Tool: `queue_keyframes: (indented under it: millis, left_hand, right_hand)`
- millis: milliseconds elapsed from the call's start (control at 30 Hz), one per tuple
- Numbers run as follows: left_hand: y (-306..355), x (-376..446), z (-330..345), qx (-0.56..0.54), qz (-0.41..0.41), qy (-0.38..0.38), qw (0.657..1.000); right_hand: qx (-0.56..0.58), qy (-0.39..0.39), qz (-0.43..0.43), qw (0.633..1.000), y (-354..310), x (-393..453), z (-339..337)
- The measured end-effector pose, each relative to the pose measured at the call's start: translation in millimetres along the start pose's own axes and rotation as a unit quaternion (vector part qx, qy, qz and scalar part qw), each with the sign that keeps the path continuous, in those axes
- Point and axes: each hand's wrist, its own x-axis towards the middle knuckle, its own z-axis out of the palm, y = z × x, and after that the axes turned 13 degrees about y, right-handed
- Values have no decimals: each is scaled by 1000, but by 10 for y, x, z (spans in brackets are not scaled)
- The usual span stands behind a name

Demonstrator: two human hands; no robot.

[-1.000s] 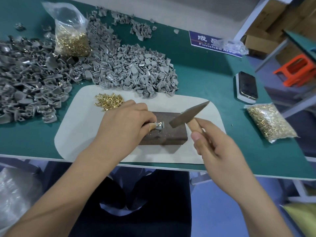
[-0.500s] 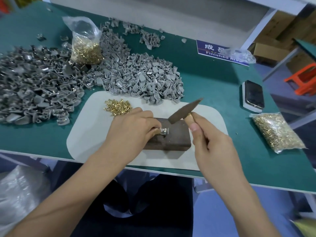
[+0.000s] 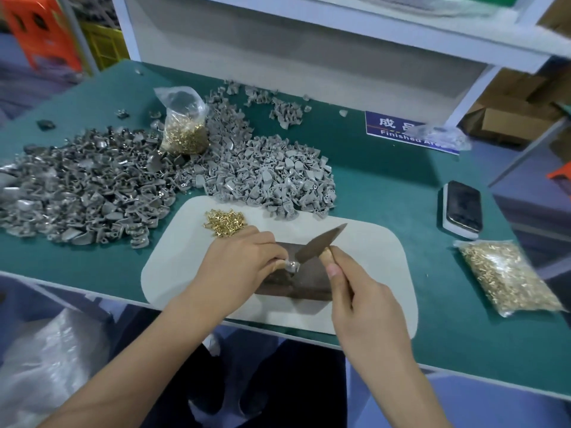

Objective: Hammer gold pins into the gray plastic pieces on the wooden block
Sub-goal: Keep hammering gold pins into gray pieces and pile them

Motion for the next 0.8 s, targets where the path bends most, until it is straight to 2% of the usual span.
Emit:
queue_keyframes:
  millis: [133,267,400,500,633,733,800]
  left_hand:
    - [16,4,6,-6,-7,14,1000]
    - [15,-8,7,-14,-12,7,1000]
    - [-41,10,3,-21,-1,1,1000]
    - [-88,39,12,-31,8,-12,999]
    - [-125,43,31,-58,-3,-22,998]
    - [-137,39,47,-72,-30,-24,997]
    - [-133,27,56,-78,-37,-18,996]
  right_hand:
    - [-49,-18,-27,998,-44,-49,-7]
    - [-24,63,-26,997,-43,-101,-31]
    - [-66,29,-30,997,-94,-93,14]
    - [-44,111,-15,993,-118,-117,14]
    - [-109,69,-4,992,-156,-221,102]
    - [-83,141,12,986,-187,-303,115]
    - [-89,129,16,988,-276,-351,167]
